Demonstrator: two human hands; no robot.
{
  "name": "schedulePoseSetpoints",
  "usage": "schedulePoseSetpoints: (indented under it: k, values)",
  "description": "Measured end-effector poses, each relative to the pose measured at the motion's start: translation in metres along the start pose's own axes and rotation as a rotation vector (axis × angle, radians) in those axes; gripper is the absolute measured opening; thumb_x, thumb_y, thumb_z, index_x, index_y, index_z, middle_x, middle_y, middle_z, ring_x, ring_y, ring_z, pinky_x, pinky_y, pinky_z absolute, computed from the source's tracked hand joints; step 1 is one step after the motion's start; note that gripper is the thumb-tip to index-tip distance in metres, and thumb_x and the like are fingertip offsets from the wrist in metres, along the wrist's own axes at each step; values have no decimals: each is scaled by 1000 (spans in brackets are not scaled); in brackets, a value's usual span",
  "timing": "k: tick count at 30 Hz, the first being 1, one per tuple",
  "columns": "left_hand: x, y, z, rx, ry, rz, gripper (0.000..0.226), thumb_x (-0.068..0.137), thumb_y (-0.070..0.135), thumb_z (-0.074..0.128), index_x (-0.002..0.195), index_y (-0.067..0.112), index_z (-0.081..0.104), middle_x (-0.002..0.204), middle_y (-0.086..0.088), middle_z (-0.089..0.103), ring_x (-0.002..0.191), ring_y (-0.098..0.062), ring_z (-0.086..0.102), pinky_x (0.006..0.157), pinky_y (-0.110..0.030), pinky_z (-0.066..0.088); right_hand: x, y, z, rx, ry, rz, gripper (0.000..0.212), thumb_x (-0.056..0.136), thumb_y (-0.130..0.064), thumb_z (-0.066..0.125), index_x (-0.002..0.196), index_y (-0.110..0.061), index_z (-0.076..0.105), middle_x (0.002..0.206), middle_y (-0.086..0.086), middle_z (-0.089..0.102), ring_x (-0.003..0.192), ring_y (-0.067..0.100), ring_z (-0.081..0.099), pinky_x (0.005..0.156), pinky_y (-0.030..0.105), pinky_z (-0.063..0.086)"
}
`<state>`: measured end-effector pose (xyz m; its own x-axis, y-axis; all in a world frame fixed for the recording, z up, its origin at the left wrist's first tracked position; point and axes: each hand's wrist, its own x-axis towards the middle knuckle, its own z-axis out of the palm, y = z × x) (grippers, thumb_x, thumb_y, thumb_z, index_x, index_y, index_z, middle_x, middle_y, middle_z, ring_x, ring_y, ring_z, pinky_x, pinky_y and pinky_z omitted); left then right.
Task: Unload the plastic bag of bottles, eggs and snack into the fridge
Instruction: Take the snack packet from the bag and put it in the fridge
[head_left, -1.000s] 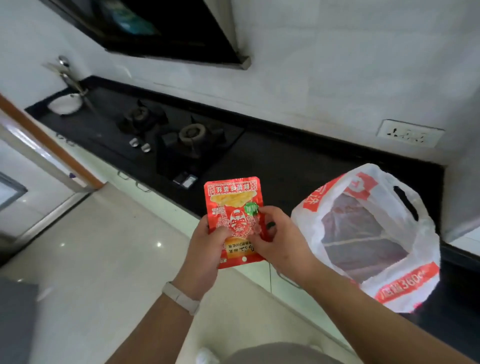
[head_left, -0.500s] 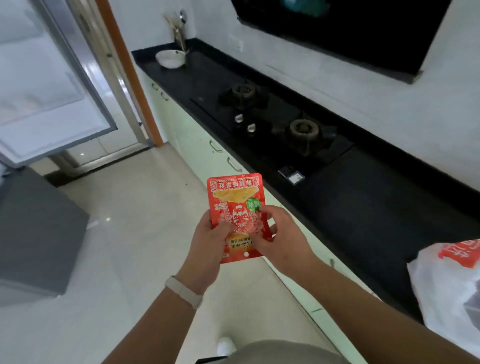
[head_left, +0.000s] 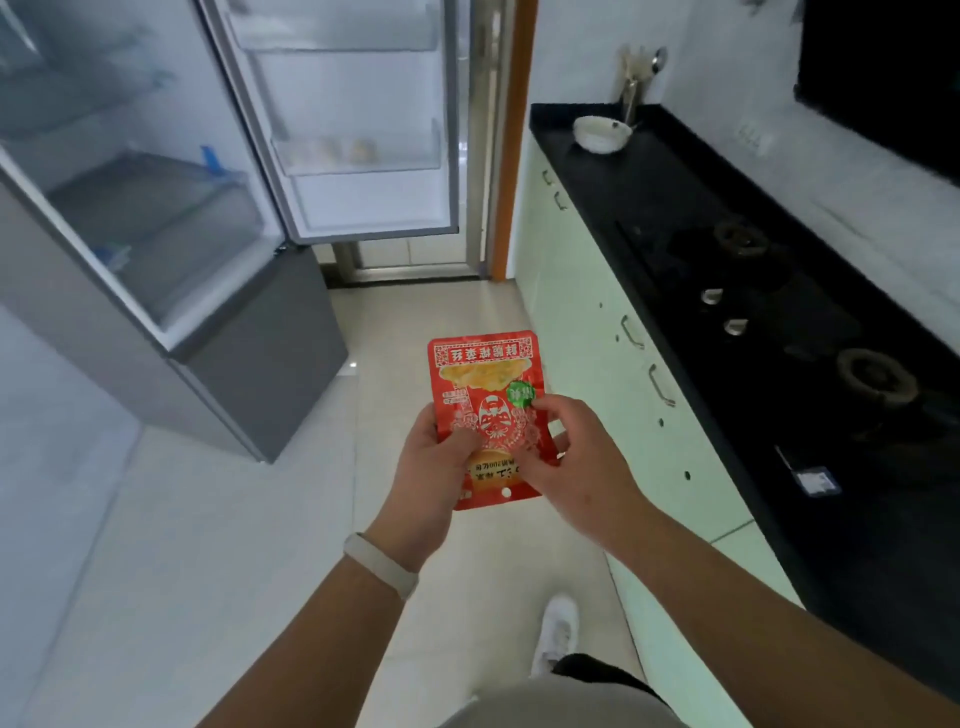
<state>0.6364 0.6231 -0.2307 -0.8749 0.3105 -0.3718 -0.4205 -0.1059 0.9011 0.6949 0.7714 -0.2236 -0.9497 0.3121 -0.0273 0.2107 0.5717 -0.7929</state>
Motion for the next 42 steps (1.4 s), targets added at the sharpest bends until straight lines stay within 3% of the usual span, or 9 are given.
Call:
schedulePoseSetpoints:
  k: [3, 9, 23, 28, 35, 42]
  values:
    - [18, 10, -17, -16, 99, 9, 31, 97, 9, 57, 123, 25, 60, 109, 0, 76, 96, -28, 75, 88, -53, 59, 33, -9, 17, 6, -71, -55, 52, 88, -36, 70, 132, -28, 44, 118, -13, 47, 88, -1, 57, 61, 6, 48]
    - [73, 36, -21, -50, 241, 27, 28, 97, 9, 59, 119, 26, 59, 109, 0, 76, 94, -28, 75, 87, -51, 60, 110, -14, 30, 51, -162, -134, 52, 88, -36, 71, 132, -26, 45, 117, -14, 47, 96, 7, 58, 71, 13, 53]
    - [220, 109, 35, -46, 363, 82, 31, 97, 7, 59, 125, 20, 56, 113, -5, 74, 95, -30, 75, 83, -49, 61, 301, -4, -7, 88, -221, -268, 56, 87, -40, 71, 135, -25, 44, 127, -9, 51, 102, 11, 60, 74, 19, 58]
    - [239, 127, 14, -45, 442, 100, 27, 97, 7, 58, 121, 21, 57, 108, -3, 75, 92, -28, 76, 79, -46, 62, 335, -20, 12, 112, -277, -321, 56, 87, -38, 72, 134, -26, 44, 125, -9, 50, 100, 10, 60, 74, 19, 58]
    - [276, 140, -36, -75, 524, 108, 28, 98, 11, 59, 124, 19, 58, 111, -5, 75, 95, -29, 75, 85, -51, 60, 387, -48, 58, 85, -363, -385, 54, 87, -36, 72, 133, -24, 45, 116, -13, 47, 93, 6, 58, 66, 13, 52]
    - [339, 161, -117, -108, 520, 77, 29, 97, 11, 60, 126, 19, 57, 111, -5, 75, 94, -29, 75, 84, -51, 60, 450, -87, 129, 33, -392, -384, 54, 87, -34, 72, 133, -25, 45, 119, -12, 48, 91, 5, 57, 67, 14, 54]
